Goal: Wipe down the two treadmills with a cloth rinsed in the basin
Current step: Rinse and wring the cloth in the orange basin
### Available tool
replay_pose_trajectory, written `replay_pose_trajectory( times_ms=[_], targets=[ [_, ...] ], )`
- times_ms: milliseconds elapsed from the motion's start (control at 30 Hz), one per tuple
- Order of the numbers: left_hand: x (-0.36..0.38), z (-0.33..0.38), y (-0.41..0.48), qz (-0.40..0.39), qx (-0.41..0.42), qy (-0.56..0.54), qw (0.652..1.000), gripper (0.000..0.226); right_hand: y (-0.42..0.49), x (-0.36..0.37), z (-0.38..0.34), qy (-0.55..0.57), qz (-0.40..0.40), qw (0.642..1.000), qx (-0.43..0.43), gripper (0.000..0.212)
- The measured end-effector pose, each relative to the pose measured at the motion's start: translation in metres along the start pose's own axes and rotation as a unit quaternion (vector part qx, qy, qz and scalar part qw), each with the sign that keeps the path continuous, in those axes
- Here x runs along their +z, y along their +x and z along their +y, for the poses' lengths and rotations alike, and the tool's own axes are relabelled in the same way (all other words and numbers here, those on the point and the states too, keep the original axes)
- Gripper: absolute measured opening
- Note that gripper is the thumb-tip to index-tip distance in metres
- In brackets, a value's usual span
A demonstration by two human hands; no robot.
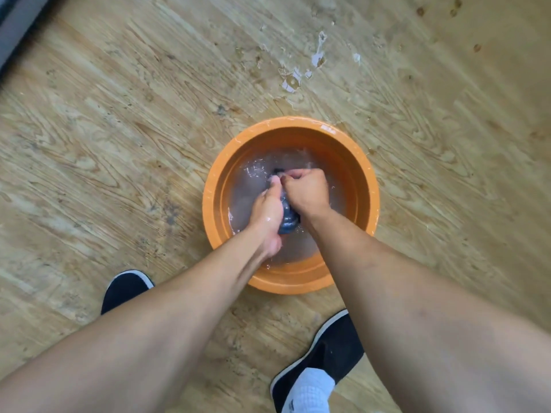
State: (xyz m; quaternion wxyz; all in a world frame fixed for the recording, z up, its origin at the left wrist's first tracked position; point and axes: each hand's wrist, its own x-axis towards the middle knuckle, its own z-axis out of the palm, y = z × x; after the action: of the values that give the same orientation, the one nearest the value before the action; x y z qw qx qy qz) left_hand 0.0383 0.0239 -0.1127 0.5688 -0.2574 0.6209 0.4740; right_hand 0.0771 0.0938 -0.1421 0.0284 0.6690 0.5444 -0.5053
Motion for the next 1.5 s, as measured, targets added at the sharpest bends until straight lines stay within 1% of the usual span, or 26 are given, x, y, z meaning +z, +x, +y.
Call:
replay_pose_trajectory(
  times_ms=[67,133,200,233,267,333,367,400,467,500,533,567,633,700,767,900,967,1000,1067,1133,1200,1267,1300,1367,1433,1500],
  targets=[
    [0.002,0.008,-0.002,-0.054,0.046,0.057,0.996,0.034,0.015,-0.005,0.009,0.062,-0.007,0.997,0.044,0.02],
    [0.009,0.012,-0.005,-0.083,0.096,0.108,0.986,0.043,0.017,-0.013,0.019,0.078,0.022,0.994,0.076,0.021],
    [0.015,0.008,-0.003,-0.036,0.129,0.156,0.979,0.05,0.014,-0.015,0.03,0.088,0.059,0.991,0.087,0.016],
    [0.014,0.007,-0.003,0.005,0.136,0.178,0.975,0.044,0.012,-0.013,0.036,0.088,0.091,0.988,0.091,0.012],
    [0.01,0.005,-0.003,0.042,0.138,0.195,0.97,0.034,0.007,-0.01,0.038,0.101,0.131,0.981,0.104,0.016],
    [0.0,0.003,0.0,0.115,0.121,0.248,0.954,0.046,-0.006,-0.007,0.039,0.186,0.192,0.956,0.124,0.025],
    [-0.005,0.001,0.009,0.136,0.105,0.269,0.948,0.047,-0.015,-0.005,0.039,0.206,0.205,0.95,0.116,0.023],
    [-0.008,0.0,0.014,0.147,0.098,0.288,0.941,0.04,-0.026,-0.004,0.038,0.198,0.189,0.958,0.081,0.019],
    [-0.009,-0.004,0.021,0.116,0.059,0.257,0.958,0.02,-0.047,-0.002,0.039,0.141,0.108,0.983,-0.036,0.019],
    [-0.006,-0.002,0.019,0.08,0.014,0.194,0.978,0.025,-0.053,-0.001,0.039,0.122,0.072,0.987,-0.075,0.02],
    [-0.002,-0.001,0.015,0.049,-0.037,0.123,0.99,0.036,-0.054,0.001,0.039,0.113,0.054,0.988,-0.085,0.02],
    [0.001,0.001,0.011,0.031,-0.072,0.065,0.995,0.047,-0.053,0.003,0.038,0.106,0.052,0.989,-0.091,0.016],
    [0.003,0.004,0.008,0.016,-0.098,0.022,0.995,0.062,-0.046,0.008,0.032,0.089,0.057,0.992,-0.066,0.015],
    [0.0,0.012,0.006,0.012,-0.071,0.054,0.996,0.064,-0.033,0.013,0.022,0.058,0.043,0.997,-0.039,0.024],
    [-0.003,0.017,0.001,0.017,-0.032,0.132,0.991,0.06,-0.02,0.014,0.011,0.029,0.027,0.999,-0.013,0.03],
    [-0.008,0.022,-0.001,-0.023,0.037,0.185,0.982,0.047,0.001,0.01,0.004,0.109,0.001,0.992,0.067,0.013],
    [-0.007,0.02,-0.01,-0.042,0.067,0.212,0.974,0.043,0.002,-0.001,0.013,0.133,0.035,0.986,0.095,0.009],
    [-0.008,0.017,-0.011,-0.03,0.073,0.216,0.973,0.041,0.005,-0.007,0.021,0.117,0.057,0.987,0.098,0.01],
    [-0.012,0.014,-0.009,0.038,0.105,0.222,0.969,0.032,0.008,-0.011,0.04,0.083,0.117,0.981,0.134,0.027],
    [-0.015,0.014,-0.002,0.112,0.149,0.244,0.952,0.023,0.0,-0.011,0.053,0.11,0.164,0.965,0.175,0.038],
    [-0.02,0.014,0.004,0.162,0.177,0.327,0.914,0.026,-0.015,-0.009,0.052,0.13,0.187,0.963,0.141,0.043],
    [-0.023,0.008,0.009,0.113,0.207,0.401,0.885,0.019,-0.035,0.0,0.042,0.12,0.14,0.982,0.028,0.036],
    [-0.021,0.007,0.008,0.081,0.204,0.411,0.885,0.021,-0.046,0.007,0.036,0.101,0.102,0.989,-0.03,0.031],
    [-0.015,0.006,0.01,0.034,0.15,0.351,0.924,0.048,-0.055,0.016,0.031,0.082,0.052,0.991,-0.088,0.023],
    [-0.011,0.005,0.01,0.024,0.08,0.275,0.958,0.07,-0.051,0.016,0.024,0.067,0.045,0.993,-0.091,0.02],
    [-0.012,0.008,0.004,0.019,0.065,0.284,0.956,0.083,-0.038,0.01,0.016,0.032,0.036,0.996,-0.074,0.018]
  ],
)
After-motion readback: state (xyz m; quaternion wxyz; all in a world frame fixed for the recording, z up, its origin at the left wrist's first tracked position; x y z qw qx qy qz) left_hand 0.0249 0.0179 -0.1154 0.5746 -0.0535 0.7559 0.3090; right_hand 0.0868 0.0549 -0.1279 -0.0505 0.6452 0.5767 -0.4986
